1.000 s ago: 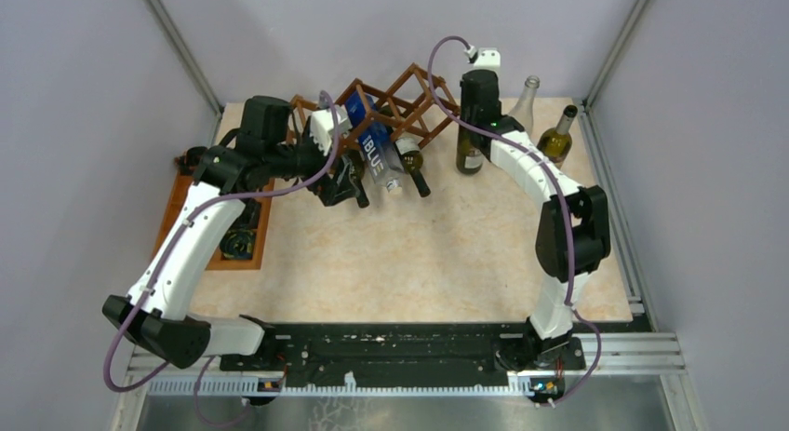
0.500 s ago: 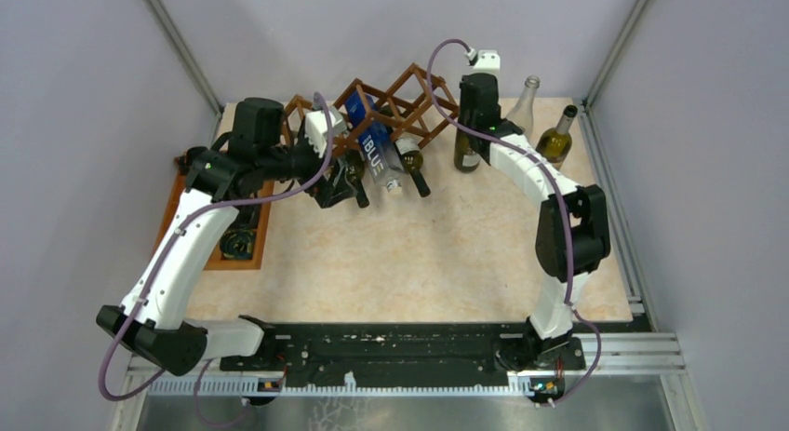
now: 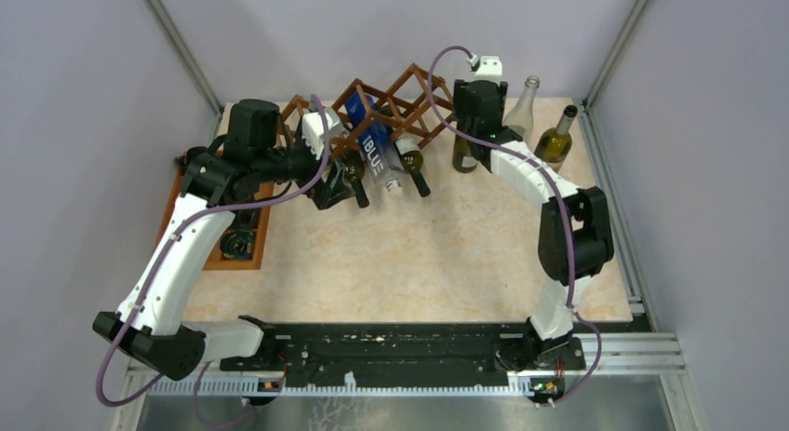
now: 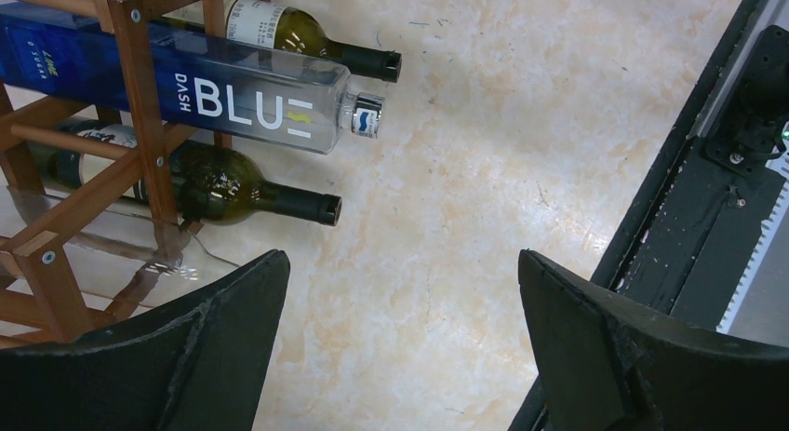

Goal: Take the wine bottle off the wine rack

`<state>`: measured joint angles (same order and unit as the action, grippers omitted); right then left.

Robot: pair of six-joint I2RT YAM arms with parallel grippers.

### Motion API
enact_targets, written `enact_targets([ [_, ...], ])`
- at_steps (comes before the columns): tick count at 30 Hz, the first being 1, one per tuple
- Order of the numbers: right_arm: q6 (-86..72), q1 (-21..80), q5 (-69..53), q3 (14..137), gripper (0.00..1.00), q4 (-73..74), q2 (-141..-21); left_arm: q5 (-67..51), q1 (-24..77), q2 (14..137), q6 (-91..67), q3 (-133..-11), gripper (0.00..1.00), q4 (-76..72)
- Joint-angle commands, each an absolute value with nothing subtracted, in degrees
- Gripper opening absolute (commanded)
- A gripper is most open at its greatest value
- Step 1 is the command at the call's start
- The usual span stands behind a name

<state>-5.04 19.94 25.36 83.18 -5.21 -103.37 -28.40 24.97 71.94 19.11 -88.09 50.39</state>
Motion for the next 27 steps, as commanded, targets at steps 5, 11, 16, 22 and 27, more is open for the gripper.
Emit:
enact_targets([
  [5,-4.6,19.5,24.5,83.7,0.88,-5.3,-95.0,-28.1,24.8,70.8,19.4,-87.9,0.99,51.1],
  [11,-7.3,20.7,25.0,90.1,0.94,5.4,-91.2,-26.7,24.7,71.0,18.5,-89.1,0.99,50.9],
  [16,-9.9,26.9,25.4,97.2,0.94,18.7,-88.7,-27.0,20.2,72.4,17.8,-89.9,0.99,48.3],
  [22,-14.5,35.9,15.4,97.4,0.94,27.5,-88.1,-29.0,14.3,76.9,18.1,-92.4,0.99,49.1],
  [27,-17.1,37.1,1.9,95.2,0.99,28.7,-91.7,-29.5,13.5,76.2,18.5,-89.6,0.99,47.9],
])
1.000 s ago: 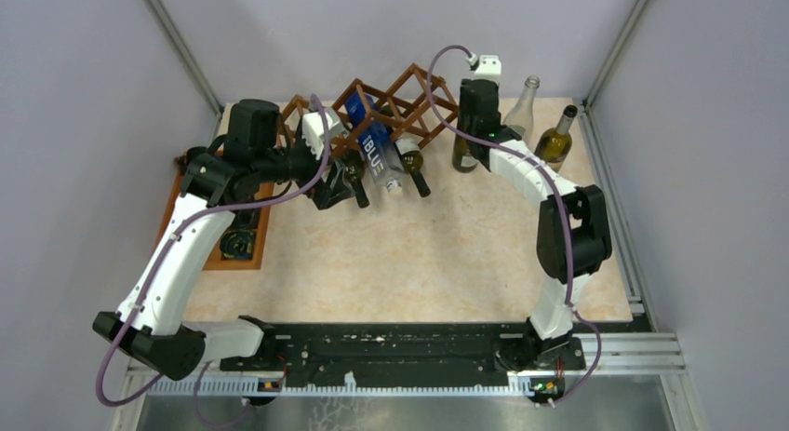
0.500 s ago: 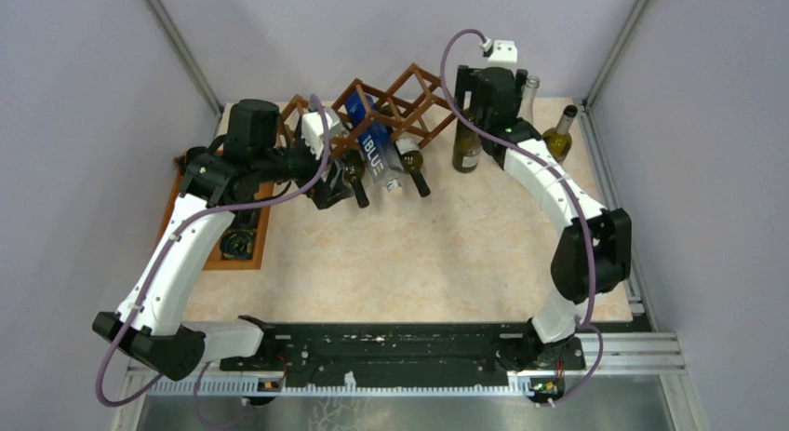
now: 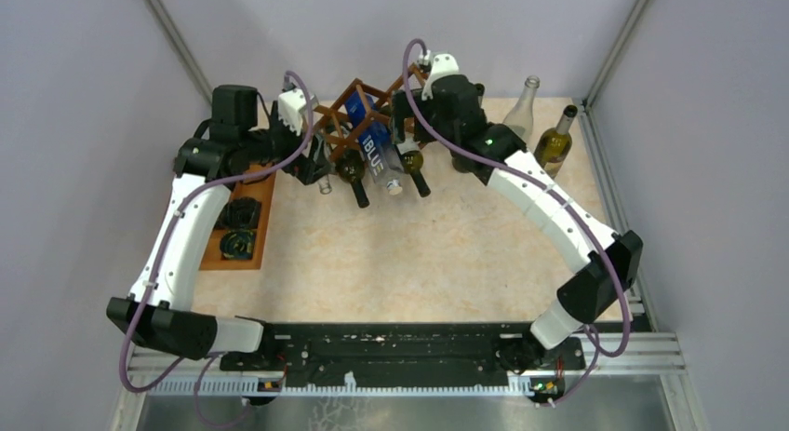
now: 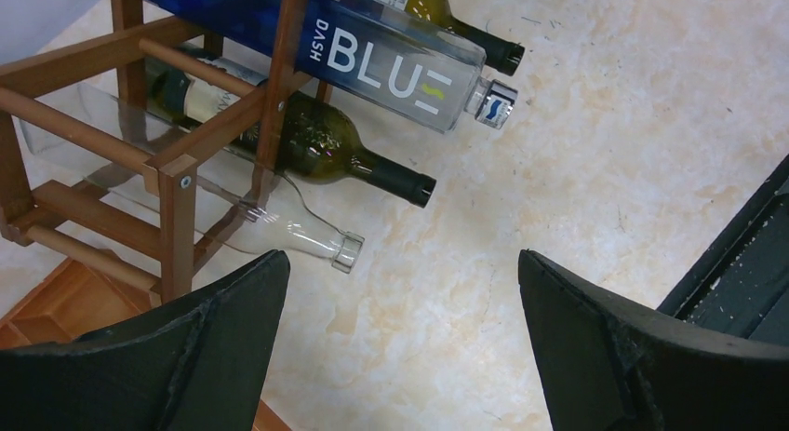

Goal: Take the wine bottle off the wine rack

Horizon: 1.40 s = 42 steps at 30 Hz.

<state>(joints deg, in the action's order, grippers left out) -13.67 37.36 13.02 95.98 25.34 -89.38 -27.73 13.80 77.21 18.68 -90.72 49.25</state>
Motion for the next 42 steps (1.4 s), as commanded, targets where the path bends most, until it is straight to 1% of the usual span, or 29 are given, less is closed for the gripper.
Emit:
enact_targets([
  [1,-17.1,37.3,1.0,95.0,0.99,28.7,-92.8,-29.6,13.5,75.9,18.6,-89.0,0.99,47.9],
  [5,-17.0,37.4,-2.6,95.1,0.99,27.5,-97.1,-29.9,13.5,74.5,18.8,-87.2,0.99,47.3],
  [14,-19.2,35.8,-9.0,100.7,0.99,27.9,-108.0,-31.2,13.5,71.1,20.0,-84.8,0.99,47.0],
  [32,-25.9,31.6,-21.4,100.3,0.99,20.5,-116.1,-33.5,13.5,70.4,19.8,-83.6,0.99,46.1],
  [42,-30.9,30.2,-27.0,102.7,0.79,16.3,-119.4,-34.2,13.5,69.9,19.5,-83.8,0.99,46.2],
])
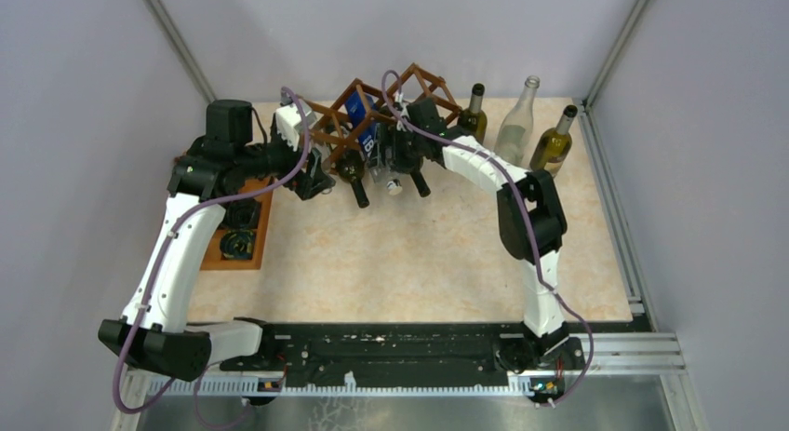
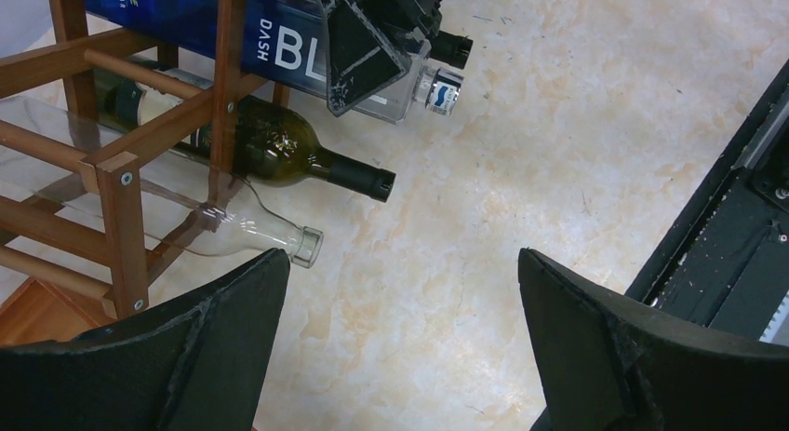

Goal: Take the wine bottle off the wine rack

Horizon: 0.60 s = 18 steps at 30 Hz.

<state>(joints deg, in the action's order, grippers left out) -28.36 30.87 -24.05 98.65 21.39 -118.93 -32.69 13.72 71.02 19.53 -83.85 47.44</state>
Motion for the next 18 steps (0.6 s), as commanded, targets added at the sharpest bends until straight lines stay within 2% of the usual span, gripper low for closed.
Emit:
enact_targets([
  [1,-31.1,30.2,-27.1,102.8,0.76,16.2,-119.6,-34.1,13.5,69.9,19.6,-83.7,0.99,46.1],
  [5,-31.5,30.3,-27.3,102.5,0.66,16.4,-119.5,-34.2,13.5,69.8,19.7,-83.2,0.99,46.0],
  [10,-31.6,30.2,-27.3,100.6,0.37,15.7,-117.7,-34.3,13.5,69.5,21.2,-82.3,0.99,45.9],
  [13,-31.7,30.2,-27.2,99.0,0.33,15.1,-116.1,-34.5,13.5,69.3,21.7,-82.0,0.99,45.9],
  [18,-31.9,30.2,-28.3,95.2,0.16,13.9,-112.0,-35.6,13.5,68.6,22.8,-81.8,0.99,45.9],
])
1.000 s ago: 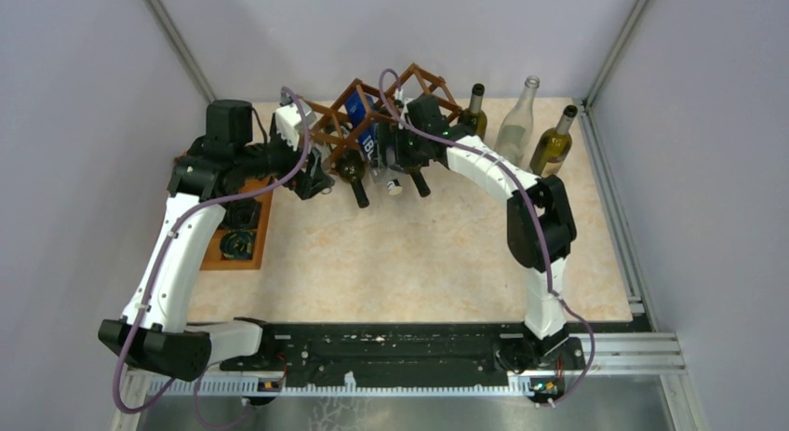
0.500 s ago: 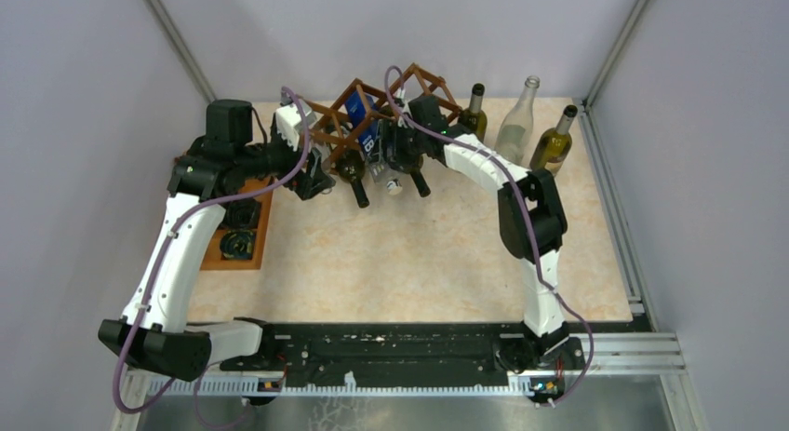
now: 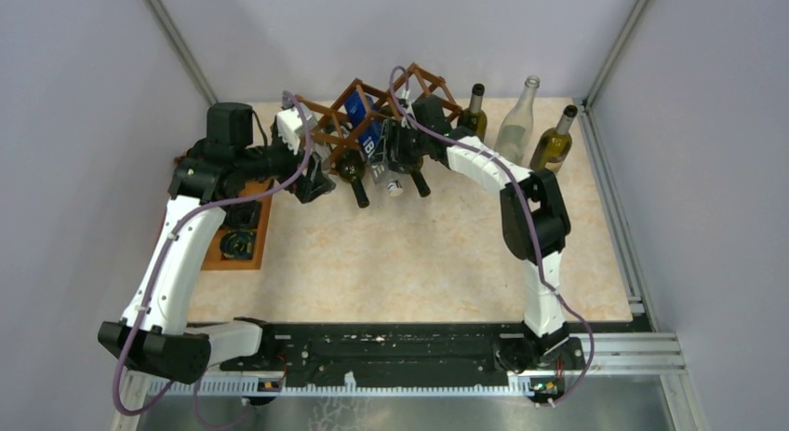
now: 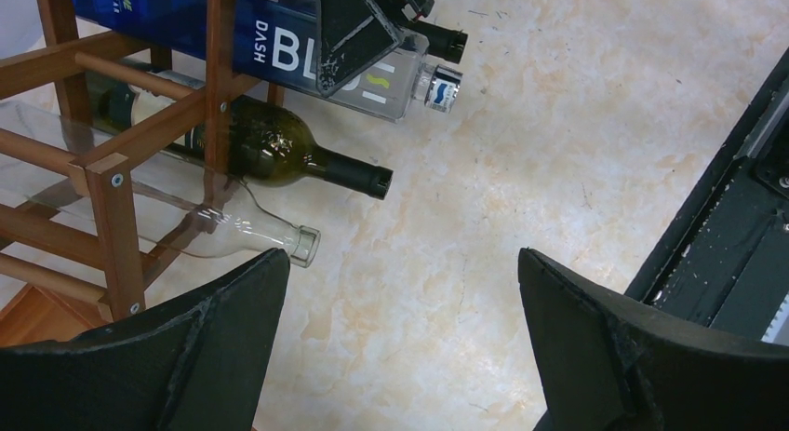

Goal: Take the wine bottle off the wine rack

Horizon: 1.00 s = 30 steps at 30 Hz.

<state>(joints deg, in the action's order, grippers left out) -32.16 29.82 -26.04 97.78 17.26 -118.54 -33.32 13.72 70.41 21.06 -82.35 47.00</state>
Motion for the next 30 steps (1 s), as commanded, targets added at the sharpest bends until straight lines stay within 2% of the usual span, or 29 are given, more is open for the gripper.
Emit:
enact_targets([
  [1,-32.1,30.3,-28.6,93.7,0.13,13.4,-110.7,-36.1,13.5,68.3,23.5,-81.4,0.99,45.9],
  [5,-32.3,30.7,-29.3,86.2,0.00,11.1,-103.1,-41.1,13.5,65.1,31.6,-78.3,0.99,46.5],
  [11,-32.0,32.6,-28.9,73.6,0.00,11.7,-89.7,-45.6,13.6,59.2,49.8,-72.5,0.99,48.7],
  [18,-34.6,34.7,-29.2,62.1,0.00,12.1,-75.2,-41.8,13.7,56.0,68.8,-67.3,0.99,51.2],
  [25,-39.6,34.9,-31.4,55.9,0.00,11.8,-64.4,-41.2,13.9,53.2,81.0,-63.7,0.99,50.4],
  [30,-39.8,35.8,-32.8,55.6,0.00,15.9,-61.5,-43.5,15.5,49.6,91.1,-58.8,0.99,47.9],
])
